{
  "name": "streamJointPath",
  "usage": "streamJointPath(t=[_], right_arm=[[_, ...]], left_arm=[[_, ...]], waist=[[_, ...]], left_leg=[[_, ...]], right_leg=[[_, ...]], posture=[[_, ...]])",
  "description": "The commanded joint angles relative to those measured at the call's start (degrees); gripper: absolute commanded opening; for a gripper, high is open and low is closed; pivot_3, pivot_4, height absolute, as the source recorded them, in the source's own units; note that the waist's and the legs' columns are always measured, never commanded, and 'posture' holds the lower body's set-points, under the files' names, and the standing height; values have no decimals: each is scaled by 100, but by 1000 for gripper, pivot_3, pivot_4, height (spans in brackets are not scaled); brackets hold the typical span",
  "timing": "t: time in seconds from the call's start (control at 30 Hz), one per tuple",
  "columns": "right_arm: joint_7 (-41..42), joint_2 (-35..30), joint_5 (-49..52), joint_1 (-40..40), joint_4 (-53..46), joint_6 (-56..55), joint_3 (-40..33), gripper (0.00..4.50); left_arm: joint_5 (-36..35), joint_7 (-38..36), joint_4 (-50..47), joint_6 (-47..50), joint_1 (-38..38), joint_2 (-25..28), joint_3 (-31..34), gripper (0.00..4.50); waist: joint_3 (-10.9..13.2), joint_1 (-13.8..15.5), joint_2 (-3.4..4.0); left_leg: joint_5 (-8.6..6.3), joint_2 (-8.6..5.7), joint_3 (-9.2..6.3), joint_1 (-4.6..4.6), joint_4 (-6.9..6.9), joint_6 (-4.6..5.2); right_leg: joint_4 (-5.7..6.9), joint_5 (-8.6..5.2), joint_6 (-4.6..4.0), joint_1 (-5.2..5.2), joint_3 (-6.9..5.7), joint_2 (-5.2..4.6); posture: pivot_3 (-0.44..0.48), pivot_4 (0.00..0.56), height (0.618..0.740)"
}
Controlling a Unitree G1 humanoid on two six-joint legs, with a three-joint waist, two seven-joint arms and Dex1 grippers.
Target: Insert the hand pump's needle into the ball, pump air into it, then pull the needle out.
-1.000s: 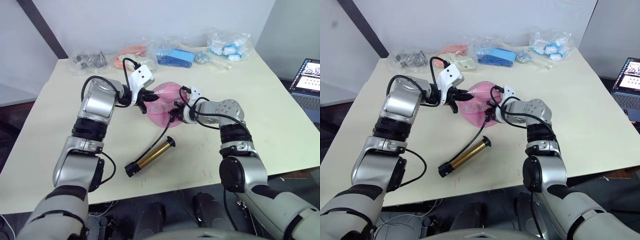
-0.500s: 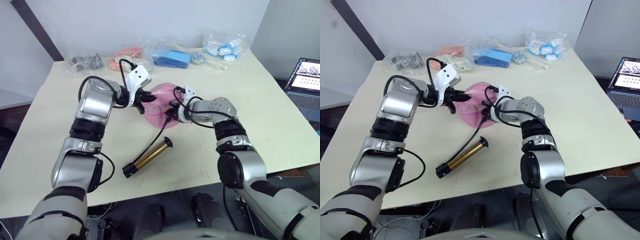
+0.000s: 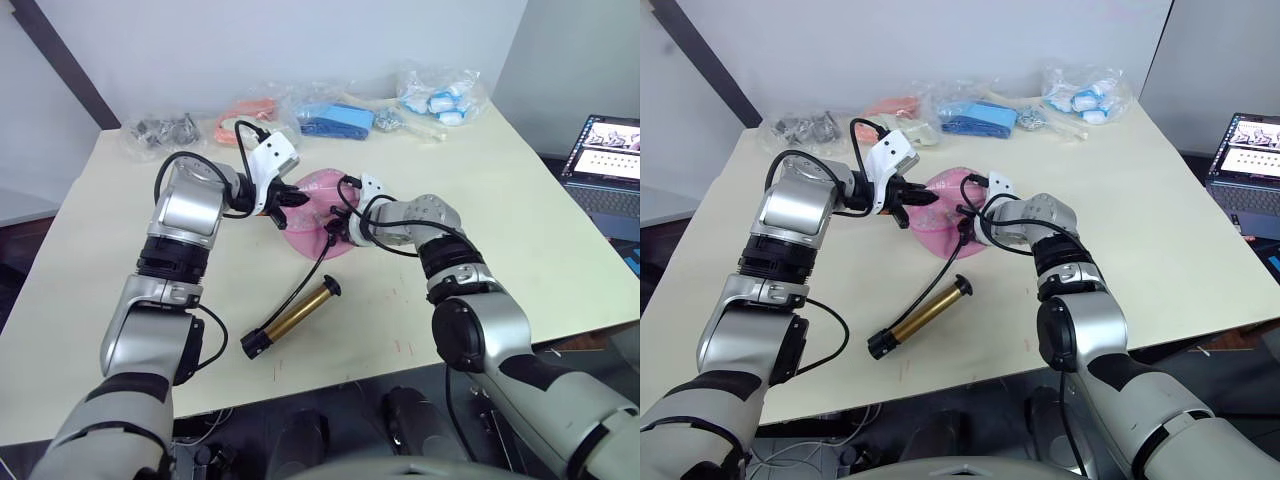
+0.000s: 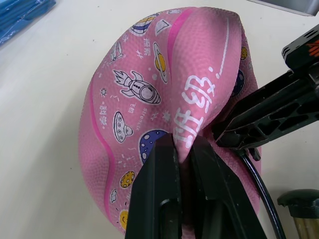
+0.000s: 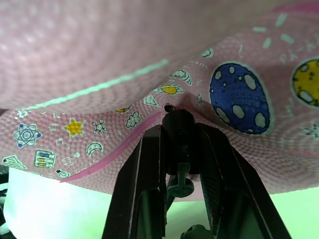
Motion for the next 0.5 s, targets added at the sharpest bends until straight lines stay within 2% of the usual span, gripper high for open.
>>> streamJointPath(t=[0.03,0.37,0.5], right_arm=[[27,403,-205,-48,-147,-362,172,398],[206,340,-193,594,-1978,502,760,398],[156,402,-169,723,-2320,685,809,398]], left_arm=[[-338,-652,208,-20,152,-305,-471,11],[-219,-599,1130,-824,-86,-341,-343,11],[-197,-639,1279,-996,-149,-345,-367,11]], waist=[[-2,-5,0],[4,118,8],[4,165,8]], left_leg=[[0,0,-1,0,0,0],[0,-4,-4,-27,-1,-2],[4,-11,-10,-80,2,-10]], right_leg=[[0,0,0,0,0,0],[-28,0,0,-8,-4,-8],[-30,1,0,-51,-10,-19]], posture=[[0,150,740],[0,150,740],[0,150,740]])
